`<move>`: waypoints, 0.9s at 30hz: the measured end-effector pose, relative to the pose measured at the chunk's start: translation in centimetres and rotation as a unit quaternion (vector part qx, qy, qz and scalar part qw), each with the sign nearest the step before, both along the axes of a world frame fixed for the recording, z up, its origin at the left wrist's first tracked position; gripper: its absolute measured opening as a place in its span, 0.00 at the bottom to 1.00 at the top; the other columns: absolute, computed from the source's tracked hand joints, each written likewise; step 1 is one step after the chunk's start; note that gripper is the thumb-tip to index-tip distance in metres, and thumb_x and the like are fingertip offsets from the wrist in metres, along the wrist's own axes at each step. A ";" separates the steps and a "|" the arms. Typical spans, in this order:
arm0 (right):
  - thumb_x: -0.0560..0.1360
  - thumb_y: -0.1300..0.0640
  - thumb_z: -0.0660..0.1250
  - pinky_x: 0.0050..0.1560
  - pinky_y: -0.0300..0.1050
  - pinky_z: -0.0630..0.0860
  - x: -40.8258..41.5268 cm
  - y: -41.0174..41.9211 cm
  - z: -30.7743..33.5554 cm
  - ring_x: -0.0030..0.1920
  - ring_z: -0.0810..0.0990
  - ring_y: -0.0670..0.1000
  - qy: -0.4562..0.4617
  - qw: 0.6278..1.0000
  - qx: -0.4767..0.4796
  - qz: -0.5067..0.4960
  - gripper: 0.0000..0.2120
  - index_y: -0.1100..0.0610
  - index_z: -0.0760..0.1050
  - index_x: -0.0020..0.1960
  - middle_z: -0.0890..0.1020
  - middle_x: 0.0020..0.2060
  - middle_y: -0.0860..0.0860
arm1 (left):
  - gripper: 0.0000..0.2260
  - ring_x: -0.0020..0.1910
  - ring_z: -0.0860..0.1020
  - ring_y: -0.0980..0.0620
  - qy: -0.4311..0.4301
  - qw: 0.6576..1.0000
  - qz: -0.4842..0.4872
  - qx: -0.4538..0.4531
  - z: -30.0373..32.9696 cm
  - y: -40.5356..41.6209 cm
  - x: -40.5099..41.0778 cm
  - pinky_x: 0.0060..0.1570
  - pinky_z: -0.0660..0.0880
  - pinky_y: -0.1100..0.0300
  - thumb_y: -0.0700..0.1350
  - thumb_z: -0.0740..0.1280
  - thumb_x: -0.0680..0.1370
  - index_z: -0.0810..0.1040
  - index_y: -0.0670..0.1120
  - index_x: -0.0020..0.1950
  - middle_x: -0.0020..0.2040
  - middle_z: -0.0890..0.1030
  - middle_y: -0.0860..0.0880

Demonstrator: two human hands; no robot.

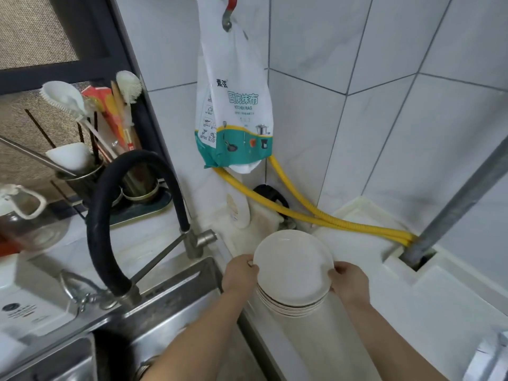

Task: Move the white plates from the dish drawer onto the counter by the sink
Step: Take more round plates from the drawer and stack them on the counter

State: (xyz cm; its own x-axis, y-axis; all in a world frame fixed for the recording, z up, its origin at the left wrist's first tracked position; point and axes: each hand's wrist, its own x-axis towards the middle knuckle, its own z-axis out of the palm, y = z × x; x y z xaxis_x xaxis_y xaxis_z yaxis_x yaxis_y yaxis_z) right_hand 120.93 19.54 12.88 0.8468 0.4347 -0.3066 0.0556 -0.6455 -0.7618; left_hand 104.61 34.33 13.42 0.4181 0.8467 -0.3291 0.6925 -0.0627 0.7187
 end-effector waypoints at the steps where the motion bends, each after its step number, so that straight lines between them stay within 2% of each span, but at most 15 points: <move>1: 0.66 0.60 0.61 0.42 0.53 0.80 -0.1 -0.1 0.0 0.35 0.80 0.56 -0.003 1.000 0.000 0.001 0.08 0.56 0.77 0.30 0.80 0.27 0.53 | 0.15 0.45 0.82 0.41 0.000 1.000 0.000 -0.002 -0.1 -0.1 -0.1 0.47 0.81 0.48 0.40 0.61 0.75 0.81 0.48 0.58 0.47 0.84 0.43; 4: 0.68 0.61 0.61 0.43 0.53 0.79 -0.3 -0.4 -0.4 0.36 0.79 0.56 -0.012 1.000 -0.001 0.002 0.09 0.53 0.78 0.33 0.78 0.26 0.51 | 0.14 0.46 0.82 0.42 -0.006 1.000 -0.005 -0.001 -0.4 -0.1 -0.3 0.48 0.81 0.47 0.41 0.60 0.76 0.81 0.49 0.57 0.47 0.83 0.44; 7: 0.72 0.58 0.63 0.47 0.50 0.78 -0.9 -0.8 -0.4 0.42 0.81 0.57 -0.015 1.000 0.001 0.005 0.09 0.51 0.80 0.47 0.82 0.34 0.51 | 0.13 0.50 0.81 0.43 -0.014 1.000 -0.019 -0.001 -0.5 -0.2 -1.0 0.51 0.80 0.47 0.42 0.60 0.78 0.79 0.48 0.60 0.51 0.83 0.44; 9: 0.73 0.57 0.63 0.48 0.48 0.76 -1.6 -1.1 -0.4 0.44 0.81 0.59 -0.016 1.000 -0.004 0.003 0.10 0.53 0.80 0.51 0.83 0.39 0.53 | 0.14 0.53 0.81 0.43 -0.015 1.000 -0.023 -0.008 -0.3 -0.3 -1.9 0.54 0.79 0.46 0.44 0.60 0.78 0.77 0.47 0.62 0.54 0.82 0.44; 13: 0.74 0.56 0.61 0.47 0.48 0.75 -4.6 -2.6 0.4 0.41 0.78 0.55 -0.013 1.000 -0.008 0.006 0.10 0.55 0.79 0.51 0.81 0.38 0.51 | 0.15 0.56 0.80 0.46 0.029 0.996 -0.080 0.016 0.5 -1.9 -5.2 0.59 0.76 0.52 0.48 0.60 0.80 0.76 0.47 0.64 0.60 0.79 0.47; 15: 0.74 0.54 0.61 0.47 0.46 0.73 -7.0 -3.9 0.8 0.44 0.79 0.54 -0.016 1.000 -0.012 0.012 0.07 0.53 0.77 0.48 0.80 0.41 0.50 | 0.14 0.57 0.79 0.48 0.067 0.989 -0.123 0.040 0.4 -3.0 -7.5 0.59 0.75 0.54 0.49 0.59 0.80 0.76 0.48 0.63 0.61 0.79 0.48; 18: 0.74 0.53 0.62 0.51 0.47 0.75 -10.8 -5.7 0.3 0.50 0.80 0.54 -0.043 0.997 -0.039 0.053 0.05 0.51 0.76 0.44 0.81 0.43 0.49 | 0.13 0.59 0.78 0.49 0.097 0.979 -0.166 0.062 -0.2 -5.2 -11.2 0.59 0.75 0.56 0.50 0.59 0.80 0.77 0.49 0.61 0.59 0.80 0.49; 21: 0.75 0.51 0.61 0.57 0.46 0.74 -15.4 -7.0 -0.3 0.55 0.80 0.54 -0.017 0.993 -0.073 0.088 0.11 0.51 0.76 0.55 0.82 0.51 0.50 | 0.16 0.62 0.75 0.48 0.117 0.973 -0.185 0.069 -1.1 -7.9 -15.7 0.60 0.72 0.57 0.52 0.58 0.80 0.73 0.50 0.66 0.63 0.77 0.49; 23: 0.76 0.50 0.62 0.60 0.45 0.73 -18.5 -8.0 -1.1 0.57 0.79 0.54 0.004 0.991 -0.081 0.107 0.16 0.53 0.75 0.62 0.81 0.56 0.51 | 0.17 0.62 0.76 0.47 0.147 0.967 -0.203 0.051 -2.1 -9.7 -18.9 0.60 0.72 0.56 0.53 0.58 0.79 0.74 0.50 0.65 0.63 0.78 0.49; 25: 0.76 0.51 0.62 0.57 0.42 0.71 -21.8 -9.4 -1.7 0.55 0.79 0.53 0.016 0.986 -0.094 0.138 0.15 0.52 0.75 0.61 0.80 0.55 0.51 | 0.15 0.60 0.78 0.46 0.177 0.961 -0.209 0.030 -3.4 -11.2 -22.1 0.58 0.75 0.54 0.54 0.59 0.77 0.76 0.50 0.59 0.59 0.80 0.48; 27: 0.75 0.51 0.61 0.55 0.41 0.71 -24.8 -10.8 -2.4 0.49 0.79 0.52 0.031 0.979 -0.092 0.177 0.10 0.49 0.75 0.55 0.80 0.51 0.49 | 0.14 0.57 0.79 0.46 0.182 0.966 -0.183 0.020 -4.4 -13.0 -25.2 0.55 0.75 0.55 0.55 0.60 0.76 0.77 0.50 0.56 0.57 0.81 0.48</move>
State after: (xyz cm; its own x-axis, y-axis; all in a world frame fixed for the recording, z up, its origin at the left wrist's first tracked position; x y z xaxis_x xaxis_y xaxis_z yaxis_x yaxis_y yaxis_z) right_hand 96.15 8.71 10.47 0.6299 0.6305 -0.4535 0.2585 -0.7208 -0.6432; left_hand 79.42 21.37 9.05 0.5547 0.6784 -0.4817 0.8252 -0.3743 0.4230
